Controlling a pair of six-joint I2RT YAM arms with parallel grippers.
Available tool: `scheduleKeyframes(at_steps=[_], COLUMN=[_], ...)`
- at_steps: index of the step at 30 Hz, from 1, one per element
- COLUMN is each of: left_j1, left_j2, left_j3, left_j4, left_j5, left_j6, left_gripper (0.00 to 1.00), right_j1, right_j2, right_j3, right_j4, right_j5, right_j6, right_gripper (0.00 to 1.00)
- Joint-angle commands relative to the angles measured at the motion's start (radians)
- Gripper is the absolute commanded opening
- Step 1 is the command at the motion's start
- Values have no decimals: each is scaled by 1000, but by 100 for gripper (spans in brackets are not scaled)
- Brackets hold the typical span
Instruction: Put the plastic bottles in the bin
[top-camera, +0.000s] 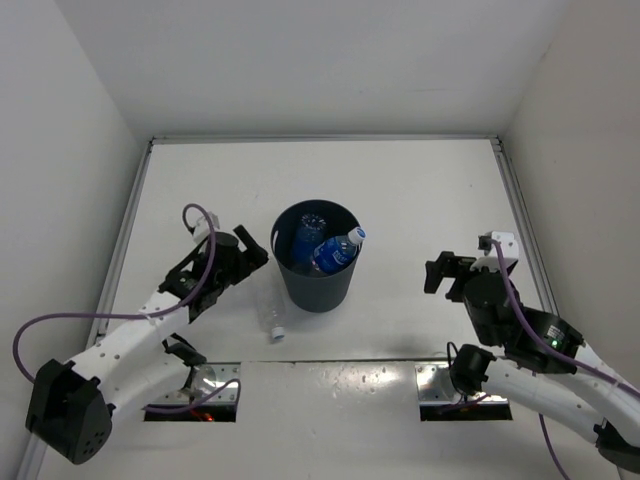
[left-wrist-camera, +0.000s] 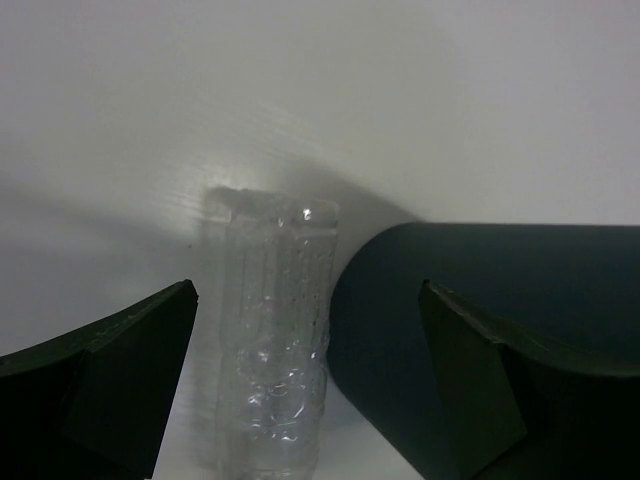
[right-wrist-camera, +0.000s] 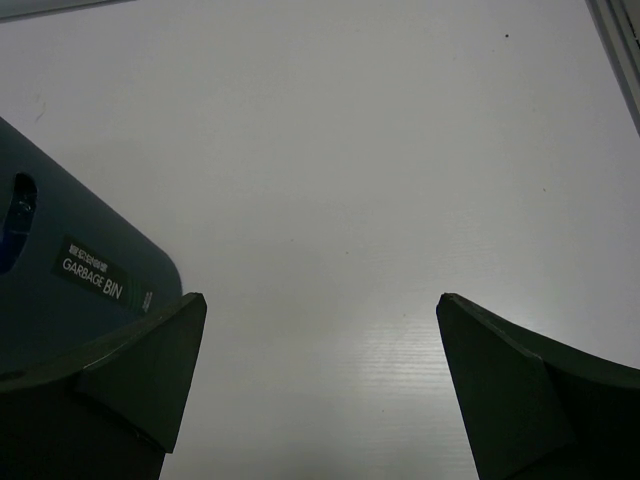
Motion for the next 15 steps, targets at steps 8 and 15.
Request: scheduleKeyframes(at_steps=[8, 15], left_j1=[13, 13], left_j2=[-25, 142], left_j3=[-212, -209], left_j4=[191, 286], left_j5=[172, 270], left_j6=[-34, -3], left_gripper=[100, 100], right_j1=[-4, -4], right_j2=[-6, -27], right_j3=[-3, -3], right_j4=[8, 8], right_j5=[-8, -8], right_j6=[1, 10], right_gripper=[100, 100])
